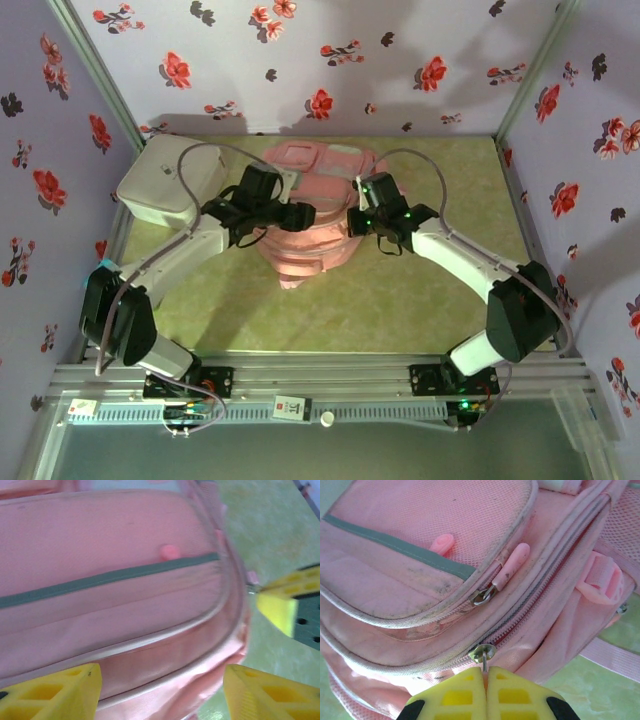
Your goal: Pack books, pencil case, and school supplies into a backpack
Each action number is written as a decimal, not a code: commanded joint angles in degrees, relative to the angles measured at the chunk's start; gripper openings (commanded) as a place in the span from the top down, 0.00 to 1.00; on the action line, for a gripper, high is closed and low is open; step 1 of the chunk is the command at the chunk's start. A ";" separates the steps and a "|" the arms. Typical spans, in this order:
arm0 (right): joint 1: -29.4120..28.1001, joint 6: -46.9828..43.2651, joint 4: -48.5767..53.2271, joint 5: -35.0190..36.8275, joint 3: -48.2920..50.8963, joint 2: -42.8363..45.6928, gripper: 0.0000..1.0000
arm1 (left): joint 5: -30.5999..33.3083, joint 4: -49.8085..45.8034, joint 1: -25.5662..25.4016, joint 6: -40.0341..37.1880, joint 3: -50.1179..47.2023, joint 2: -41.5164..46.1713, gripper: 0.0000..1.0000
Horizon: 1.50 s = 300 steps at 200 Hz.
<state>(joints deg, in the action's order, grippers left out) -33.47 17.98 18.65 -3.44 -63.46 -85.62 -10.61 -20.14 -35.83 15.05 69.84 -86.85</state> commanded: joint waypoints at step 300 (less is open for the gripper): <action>5.95 10.00 -8.51 -7.88 4.01 5.74 1.00 | 1.45 -12.71 -5.12 -26.07 12.52 -12.17 1.00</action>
<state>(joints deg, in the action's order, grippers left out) -29.32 25.43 11.66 -17.30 -58.39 -82.37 -11.42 -29.23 -41.04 -9.89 81.21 -98.39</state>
